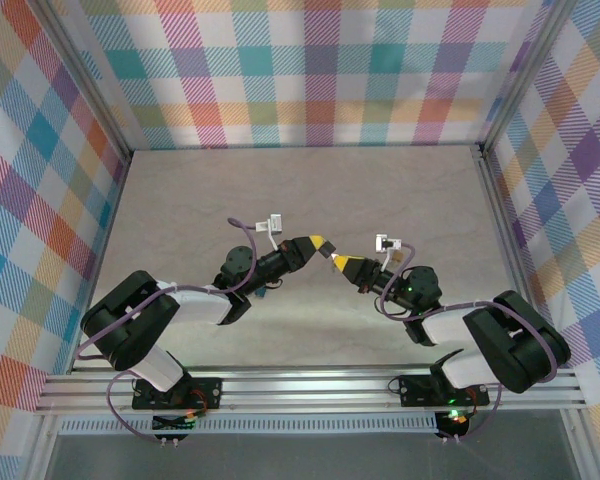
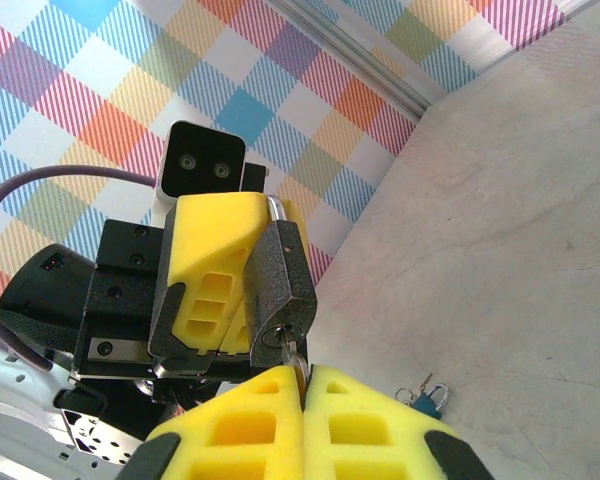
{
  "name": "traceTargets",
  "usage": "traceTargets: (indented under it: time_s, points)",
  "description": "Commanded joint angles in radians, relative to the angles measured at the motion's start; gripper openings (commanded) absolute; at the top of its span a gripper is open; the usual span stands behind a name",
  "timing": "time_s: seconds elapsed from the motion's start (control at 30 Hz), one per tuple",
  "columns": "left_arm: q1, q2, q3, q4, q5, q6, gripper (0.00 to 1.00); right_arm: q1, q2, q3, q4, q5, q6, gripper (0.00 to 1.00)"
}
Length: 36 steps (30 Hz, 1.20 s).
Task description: Lock with the key
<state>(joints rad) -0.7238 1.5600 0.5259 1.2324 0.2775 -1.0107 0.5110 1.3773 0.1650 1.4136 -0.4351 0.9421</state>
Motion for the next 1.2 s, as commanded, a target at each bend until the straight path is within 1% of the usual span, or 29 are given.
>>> traceTargets:
  time_s: [0.0,0.23,0.43,0.6,0.7,0.9,1.0,1.1,1.17]
  points:
    - [0.04,-0.066,0.008,0.125,-0.13,-0.023,0.0,0.0,-0.015,-0.049,-0.007,-0.004,-0.021,0.0]
    - [0.047,-0.06,0.018,0.126,-0.142,-0.028,0.0,0.0,-0.029,-0.081,-0.007,-0.002,-0.02,0.0]
    - [0.07,-0.04,0.017,0.122,-0.126,-0.038,0.0,0.0,-0.069,-0.12,-0.015,0.009,-0.026,0.0]
    - [0.099,0.01,0.023,0.118,-0.083,-0.066,0.0,0.0,-0.163,-0.139,-0.113,0.032,-0.051,0.0]
    - [0.112,0.061,0.033,0.116,-0.044,-0.084,0.0,0.0,-0.294,-0.121,-0.291,0.049,-0.087,0.0]
    - [0.128,0.169,0.049,0.103,0.007,-0.105,0.0,-0.001,-0.685,-0.057,-0.804,0.125,-0.216,0.0]
    - [0.134,0.227,0.069,0.088,0.037,-0.116,0.0,0.0,-0.844,-0.027,-1.007,0.164,-0.271,0.0]
    - [0.141,0.276,0.086,0.059,0.058,-0.122,0.0,0.0,-0.916,-0.004,-1.117,0.174,-0.299,0.0]
    - [0.142,0.296,0.097,0.035,0.066,-0.117,0.0,0.0,-0.929,0.003,-1.147,0.166,-0.307,0.0]
